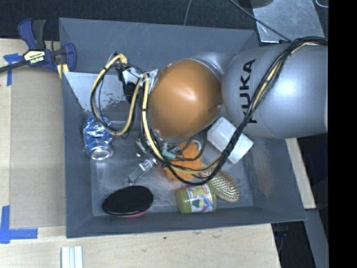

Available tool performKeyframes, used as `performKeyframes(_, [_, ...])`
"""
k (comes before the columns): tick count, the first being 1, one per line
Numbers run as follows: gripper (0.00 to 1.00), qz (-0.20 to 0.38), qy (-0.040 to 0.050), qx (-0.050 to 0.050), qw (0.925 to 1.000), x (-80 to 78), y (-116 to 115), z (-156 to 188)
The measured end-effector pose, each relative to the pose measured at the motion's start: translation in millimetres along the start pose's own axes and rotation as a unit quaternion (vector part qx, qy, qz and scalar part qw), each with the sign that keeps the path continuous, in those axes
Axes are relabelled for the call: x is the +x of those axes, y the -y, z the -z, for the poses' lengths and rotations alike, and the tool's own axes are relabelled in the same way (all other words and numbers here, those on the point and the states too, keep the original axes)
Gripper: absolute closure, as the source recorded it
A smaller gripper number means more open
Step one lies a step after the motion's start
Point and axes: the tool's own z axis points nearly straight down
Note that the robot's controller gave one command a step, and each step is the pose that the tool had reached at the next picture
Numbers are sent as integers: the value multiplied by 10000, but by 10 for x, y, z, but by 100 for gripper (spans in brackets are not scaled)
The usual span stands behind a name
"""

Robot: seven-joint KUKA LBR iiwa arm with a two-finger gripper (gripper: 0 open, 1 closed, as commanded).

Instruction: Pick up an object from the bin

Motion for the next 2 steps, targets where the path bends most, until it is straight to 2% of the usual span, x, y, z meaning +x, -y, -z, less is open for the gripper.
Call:
performKeyframes(1, [0, -3128, 22, 29, 9498, -367, 138, 364])
performKeyframes(2, [0, -1488, 13, 58, 9889, 414, -376, 1183])
